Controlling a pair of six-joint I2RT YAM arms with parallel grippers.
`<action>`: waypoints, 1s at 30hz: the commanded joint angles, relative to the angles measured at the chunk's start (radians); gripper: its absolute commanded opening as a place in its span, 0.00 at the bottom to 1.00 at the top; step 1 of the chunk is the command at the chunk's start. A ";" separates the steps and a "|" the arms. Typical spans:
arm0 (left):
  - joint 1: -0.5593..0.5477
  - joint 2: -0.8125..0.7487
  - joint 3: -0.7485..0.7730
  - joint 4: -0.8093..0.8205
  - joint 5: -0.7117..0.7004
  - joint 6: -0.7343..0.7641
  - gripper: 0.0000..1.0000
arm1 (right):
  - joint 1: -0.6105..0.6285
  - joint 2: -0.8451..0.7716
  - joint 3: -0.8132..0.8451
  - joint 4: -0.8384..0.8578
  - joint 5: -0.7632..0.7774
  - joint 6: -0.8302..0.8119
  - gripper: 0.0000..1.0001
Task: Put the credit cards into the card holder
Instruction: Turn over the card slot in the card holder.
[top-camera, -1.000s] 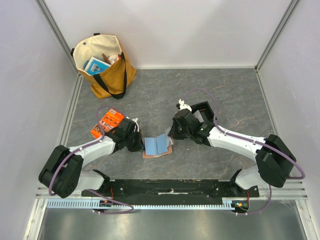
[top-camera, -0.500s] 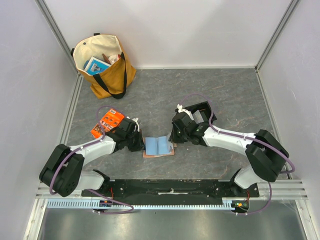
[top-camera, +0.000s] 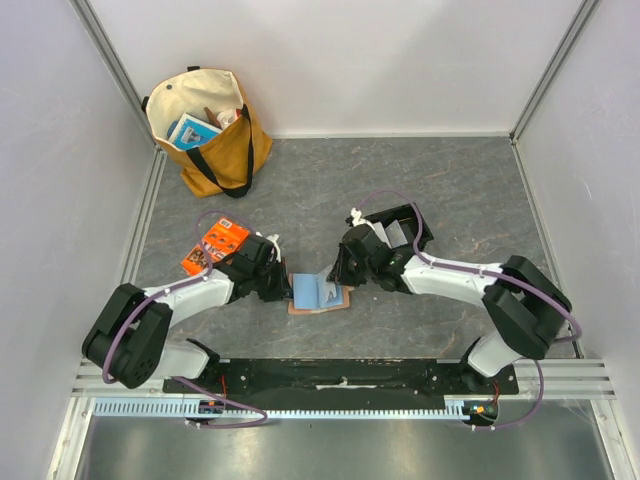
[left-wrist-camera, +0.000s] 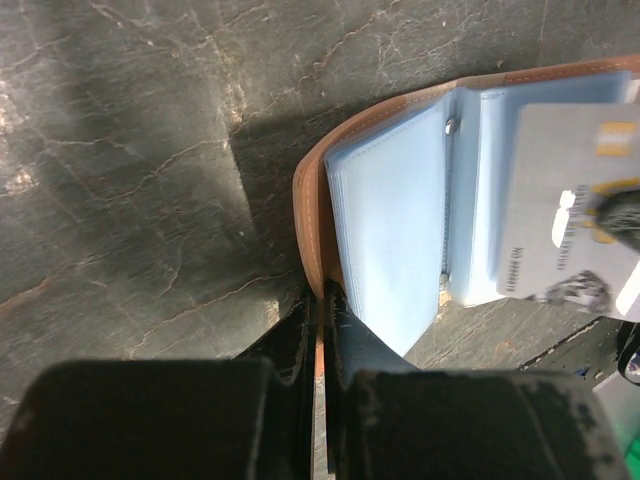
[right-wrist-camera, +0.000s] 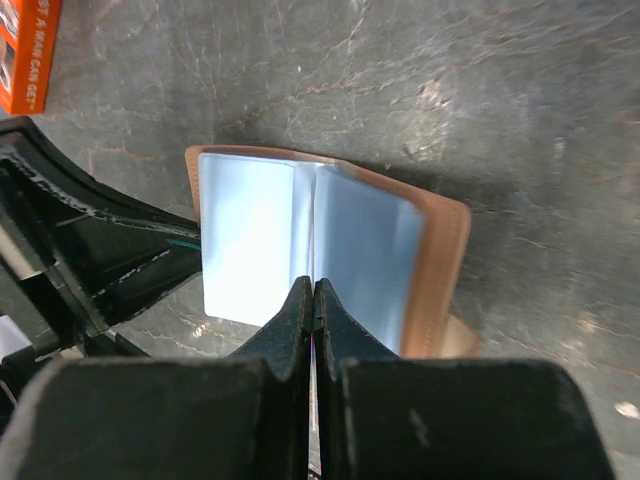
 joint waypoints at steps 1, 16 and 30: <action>-0.003 0.049 0.001 -0.014 -0.033 0.040 0.02 | -0.012 -0.119 0.022 -0.088 0.139 -0.035 0.00; -0.004 0.052 -0.002 -0.011 -0.029 0.055 0.02 | -0.050 -0.195 -0.054 -0.140 0.175 -0.040 0.00; -0.004 0.058 -0.002 -0.005 -0.023 0.058 0.02 | -0.050 -0.116 -0.064 -0.139 0.147 -0.040 0.00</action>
